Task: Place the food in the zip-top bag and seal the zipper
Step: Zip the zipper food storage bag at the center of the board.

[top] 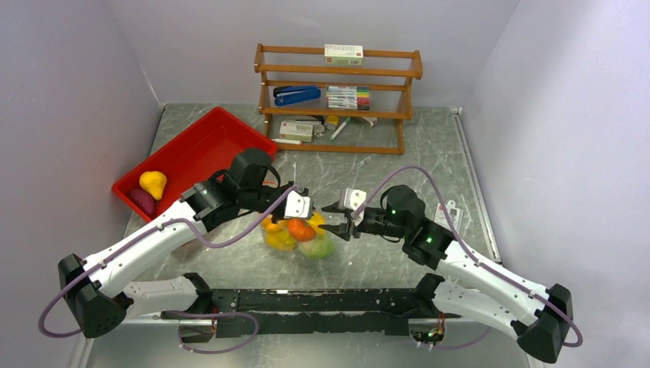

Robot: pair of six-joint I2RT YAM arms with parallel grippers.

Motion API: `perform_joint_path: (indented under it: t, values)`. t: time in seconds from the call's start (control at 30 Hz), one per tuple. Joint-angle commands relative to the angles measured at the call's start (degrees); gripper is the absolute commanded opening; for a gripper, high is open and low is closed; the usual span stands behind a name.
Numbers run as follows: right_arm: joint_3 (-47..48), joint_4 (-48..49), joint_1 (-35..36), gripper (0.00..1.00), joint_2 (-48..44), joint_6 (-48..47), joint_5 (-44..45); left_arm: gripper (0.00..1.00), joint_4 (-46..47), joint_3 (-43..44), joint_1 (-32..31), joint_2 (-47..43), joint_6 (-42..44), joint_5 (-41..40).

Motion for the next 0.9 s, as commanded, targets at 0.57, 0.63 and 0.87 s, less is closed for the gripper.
perform_joint_path:
  t: [0.57,0.63,0.87]
  values:
    - [0.1,8.7,0.3,0.00,5.0,0.4,2.4,0.31,-1.0,1.7,0.1,-2.8,-0.5,0.6]
    - [-0.2,8.7,0.3,0.00,4.6,0.4,1.9,0.33,-0.6,1.4,0.2,-3.4,0.0,-0.5]
    - [0.3,7.6,0.3,0.00,4.8,-0.1,0.4,0.32,-3.5,4.6,0.2,-1.1,0.5,1.2]
